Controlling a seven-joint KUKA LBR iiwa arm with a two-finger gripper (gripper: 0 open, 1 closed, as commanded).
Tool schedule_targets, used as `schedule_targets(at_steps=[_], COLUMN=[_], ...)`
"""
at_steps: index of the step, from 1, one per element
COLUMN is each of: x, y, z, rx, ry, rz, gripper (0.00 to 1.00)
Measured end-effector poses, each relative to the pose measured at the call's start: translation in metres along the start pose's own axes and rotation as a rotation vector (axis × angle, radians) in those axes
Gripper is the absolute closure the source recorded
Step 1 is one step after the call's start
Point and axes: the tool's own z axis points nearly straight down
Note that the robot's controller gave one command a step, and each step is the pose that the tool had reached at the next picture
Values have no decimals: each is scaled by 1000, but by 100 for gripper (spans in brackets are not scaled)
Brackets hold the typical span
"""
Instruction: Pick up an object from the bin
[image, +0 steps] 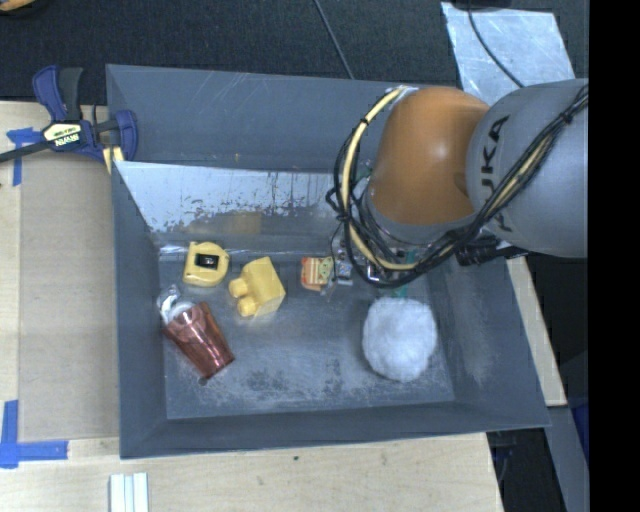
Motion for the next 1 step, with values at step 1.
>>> schedule_targets(at_steps=[1], x=[-1], y=[2], z=[-3], rx=[2], ry=[1], rz=[-7], gripper=[100])
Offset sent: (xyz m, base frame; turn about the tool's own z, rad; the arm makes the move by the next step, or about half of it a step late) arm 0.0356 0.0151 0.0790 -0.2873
